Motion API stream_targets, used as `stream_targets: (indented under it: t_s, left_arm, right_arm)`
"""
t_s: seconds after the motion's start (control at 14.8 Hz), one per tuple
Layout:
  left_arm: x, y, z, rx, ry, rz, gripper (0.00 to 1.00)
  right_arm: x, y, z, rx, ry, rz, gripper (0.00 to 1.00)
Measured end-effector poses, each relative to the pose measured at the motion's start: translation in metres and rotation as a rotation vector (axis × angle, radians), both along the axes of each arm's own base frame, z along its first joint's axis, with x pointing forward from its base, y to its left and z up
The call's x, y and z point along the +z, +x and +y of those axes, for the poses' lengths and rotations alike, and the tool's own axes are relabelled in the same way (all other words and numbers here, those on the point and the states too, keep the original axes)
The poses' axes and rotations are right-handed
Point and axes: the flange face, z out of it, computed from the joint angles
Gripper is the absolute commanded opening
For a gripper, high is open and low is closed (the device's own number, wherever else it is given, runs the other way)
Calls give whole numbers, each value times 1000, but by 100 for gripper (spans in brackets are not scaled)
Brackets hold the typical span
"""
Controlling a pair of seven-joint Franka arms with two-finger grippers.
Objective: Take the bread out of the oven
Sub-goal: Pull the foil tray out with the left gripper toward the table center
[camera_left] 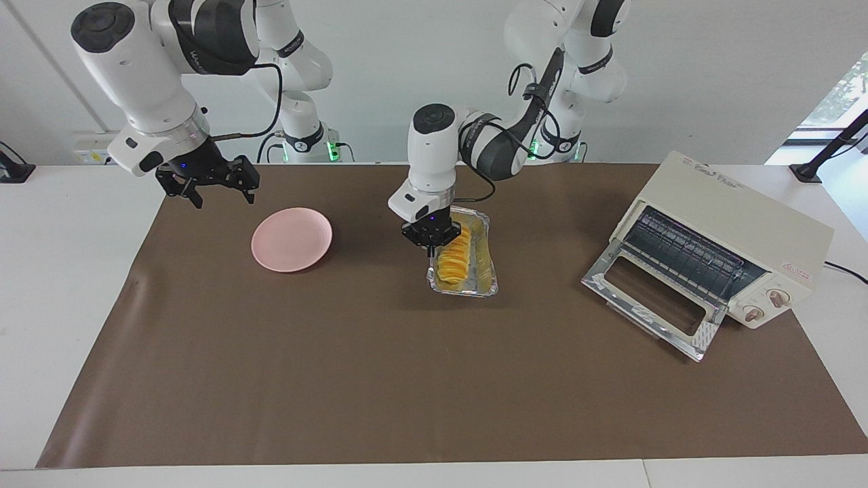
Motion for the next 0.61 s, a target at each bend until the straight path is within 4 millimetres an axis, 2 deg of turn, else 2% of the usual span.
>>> stream_targets:
  t_s: [0.2, 0.4, 0.47, 0.54, 0.61]
  left_arm:
    - [-18, -16, -17, -47, 30, 2, 0]
    - [-43, -11, -22, -43, 48, 6, 0]
    - [-50, -9, -24, -42, 51, 8, 11]
    - [-54, -8, -27, -41, 52, 9, 79]
    - [-56, -6, -28, -40, 51, 7, 100]
  right_arm:
    - [0, 0, 0, 0, 0, 0, 100]
    - [0, 0, 0, 0, 0, 0, 100]
    - [0, 0, 0, 0, 0, 0, 100]
    - [0, 0, 0, 0, 0, 0, 100]
    - [0, 0, 0, 0, 0, 0, 100]
